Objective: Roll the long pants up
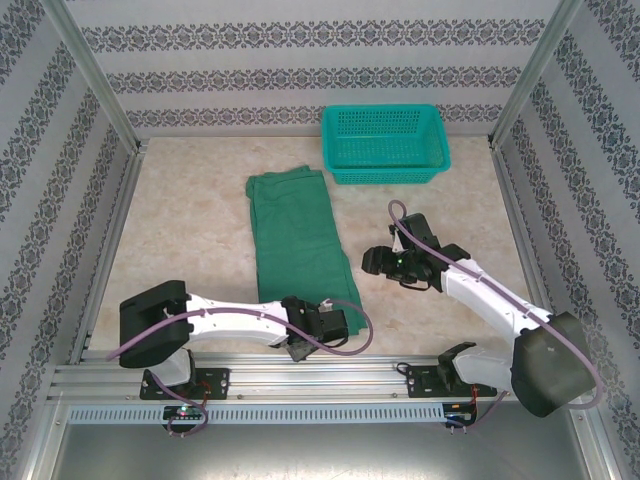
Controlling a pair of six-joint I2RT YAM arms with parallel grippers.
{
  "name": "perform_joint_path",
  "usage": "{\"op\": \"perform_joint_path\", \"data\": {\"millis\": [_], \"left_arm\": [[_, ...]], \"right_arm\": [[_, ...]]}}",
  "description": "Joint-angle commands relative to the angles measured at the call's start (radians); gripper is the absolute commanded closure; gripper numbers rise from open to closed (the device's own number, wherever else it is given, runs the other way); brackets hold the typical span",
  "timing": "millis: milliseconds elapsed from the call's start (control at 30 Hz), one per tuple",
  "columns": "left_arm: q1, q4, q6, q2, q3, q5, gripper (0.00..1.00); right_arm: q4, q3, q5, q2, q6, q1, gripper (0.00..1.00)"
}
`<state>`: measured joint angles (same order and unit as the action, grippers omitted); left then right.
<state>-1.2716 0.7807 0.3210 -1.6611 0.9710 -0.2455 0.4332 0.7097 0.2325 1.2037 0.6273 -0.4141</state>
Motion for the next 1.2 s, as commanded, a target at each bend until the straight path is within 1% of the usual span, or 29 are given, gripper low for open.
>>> {"op": "perform_joint_path", "data": {"millis": [0, 100, 233, 333, 400, 433, 467, 533, 600, 800, 867, 900, 1000, 1067, 1100, 1133, 1167], "left_arm": [[0.033, 0.02, -0.01, -0.027, 0.003, -0.029, 0.34], [0.065, 0.03, -0.005, -0.055, 0.017, -0.042, 0.35], [0.108, 0.052, 0.005, -0.087, 0.042, -0.1, 0.38], [0.138, 0.042, -0.007, -0.11, 0.056, -0.081, 0.56], [0.147, 0.037, -0.017, -0.132, 0.068, -0.067, 0.74], [0.147, 0.039, -0.019, -0.14, 0.076, -0.071, 0.81], [0.147, 0.041, -0.029, -0.147, 0.084, -0.053, 0.88], [0.146, 0.07, -0.047, -0.152, 0.117, 0.001, 0.94], [0.146, 0.12, -0.05, -0.148, 0.165, 0.055, 0.94], [0.158, 0.282, -0.091, -0.129, 0.352, 0.235, 0.89], [0.188, 0.325, -0.096, -0.148, 0.409, 0.28, 0.88], [0.223, 0.339, -0.096, -0.161, 0.431, 0.322, 0.89], [0.303, 0.332, -0.108, -0.178, 0.441, 0.391, 0.89], [0.351, 0.319, -0.114, -0.185, 0.437, 0.42, 0.89], [0.379, 0.311, -0.122, -0.19, 0.436, 0.448, 0.88], [0.399, 0.294, -0.127, -0.193, 0.431, 0.47, 0.88], [0.417, 0.284, -0.128, -0.198, 0.43, 0.482, 0.88]], "right_arm": [[-0.003, -0.026, 0.018, -0.028, 0.02, 0.011, 0.34], [-0.003, -0.043, 0.013, -0.051, 0.024, 0.008, 0.35], [-0.015, -0.077, 0.021, -0.083, 0.042, 0.009, 0.35], [-0.017, -0.094, 0.023, -0.1, 0.051, 0.008, 0.36], [-0.012, -0.101, 0.018, -0.113, 0.053, 0.006, 0.37], [-0.009, -0.103, 0.012, -0.118, 0.053, 0.005, 0.37], [-0.004, -0.104, 0.008, -0.124, 0.051, 0.006, 0.37], [0.012, -0.101, -0.002, -0.137, 0.045, 0.007, 0.37], [0.034, -0.095, -0.009, -0.147, 0.039, 0.006, 0.38], [0.081, -0.08, -0.026, -0.17, 0.011, 0.008, 0.38], [0.084, -0.077, -0.017, -0.168, 0.0, 0.007, 0.38], [0.092, -0.071, -0.018, -0.166, -0.001, 0.009, 0.38], [0.102, -0.062, -0.02, -0.178, 0.0, 0.009, 0.39], [0.106, -0.06, -0.029, -0.201, -0.001, 0.01, 0.42], [0.109, -0.056, -0.038, -0.217, -0.001, 0.011, 0.48], [0.106, -0.056, -0.038, -0.232, 0.0, 0.011, 0.57], [0.105, -0.055, -0.04, -0.246, -0.003, 0.011, 0.63]]}}
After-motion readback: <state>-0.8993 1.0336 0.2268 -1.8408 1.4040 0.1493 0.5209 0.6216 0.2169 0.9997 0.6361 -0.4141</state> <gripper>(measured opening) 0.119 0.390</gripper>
